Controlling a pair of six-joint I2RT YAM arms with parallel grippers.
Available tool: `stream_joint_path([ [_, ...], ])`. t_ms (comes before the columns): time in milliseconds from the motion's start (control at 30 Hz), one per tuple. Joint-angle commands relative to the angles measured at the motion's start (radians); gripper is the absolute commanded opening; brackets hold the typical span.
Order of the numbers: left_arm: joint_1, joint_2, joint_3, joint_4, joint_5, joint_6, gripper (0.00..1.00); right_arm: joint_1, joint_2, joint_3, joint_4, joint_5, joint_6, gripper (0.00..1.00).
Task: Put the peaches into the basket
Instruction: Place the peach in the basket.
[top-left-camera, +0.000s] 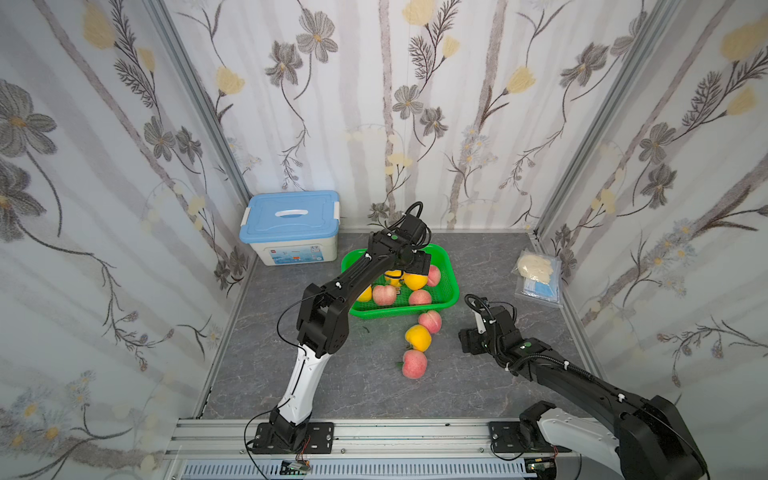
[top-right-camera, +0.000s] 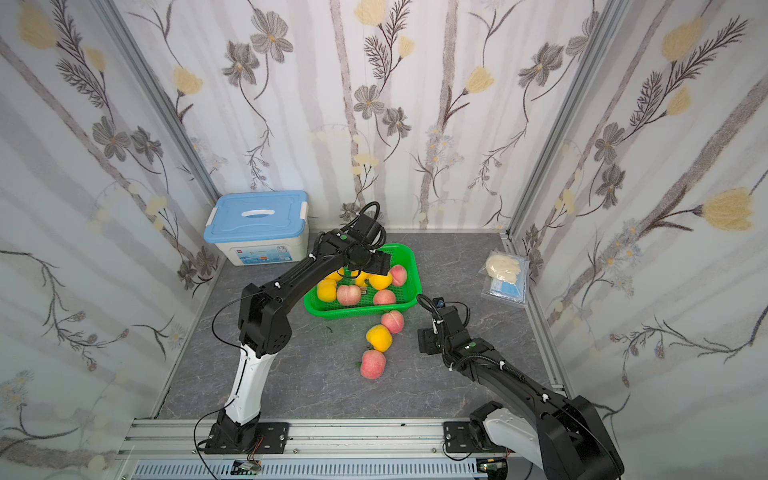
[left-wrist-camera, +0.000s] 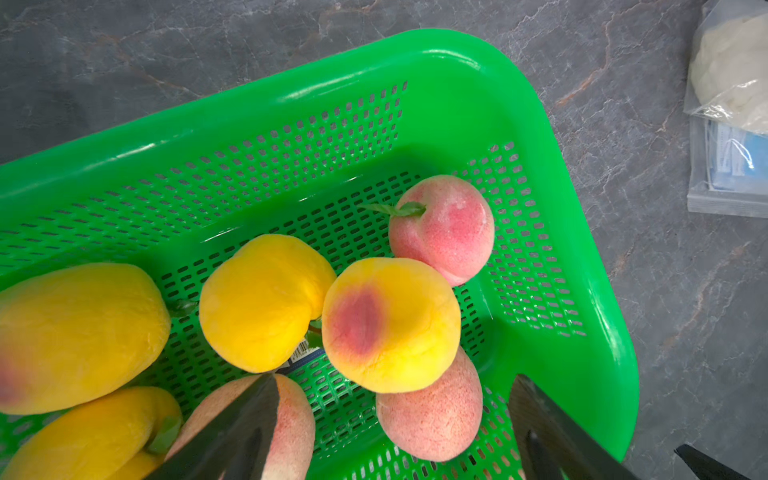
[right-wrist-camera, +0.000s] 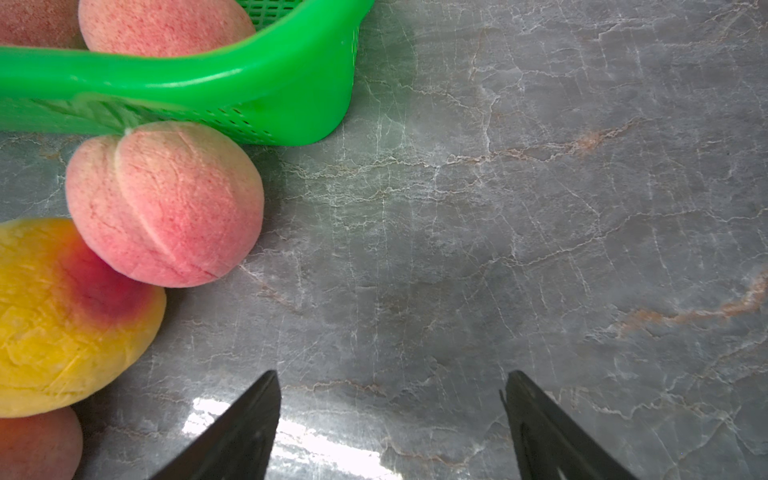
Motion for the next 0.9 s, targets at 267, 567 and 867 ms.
stream_joint_path([
  [267,-0.002,-0.24,-0.296,0.12,-0.011,-0.032,0.89,0.004,-0.016,0.002,0.018,0.018,0.001,0.86],
  [567,-0.002,-0.411,-0.499,0.153,-0.035,-0.056,0.89,0.004,-0.06,-0.016,0.018,0.02,0.005,0.86],
  [867,0.005,-0.624,-0.708,0.164,-0.067,-0.114,0.9,0.006,-0.042,-0.008,0.018,0.004,0.0,0.86],
])
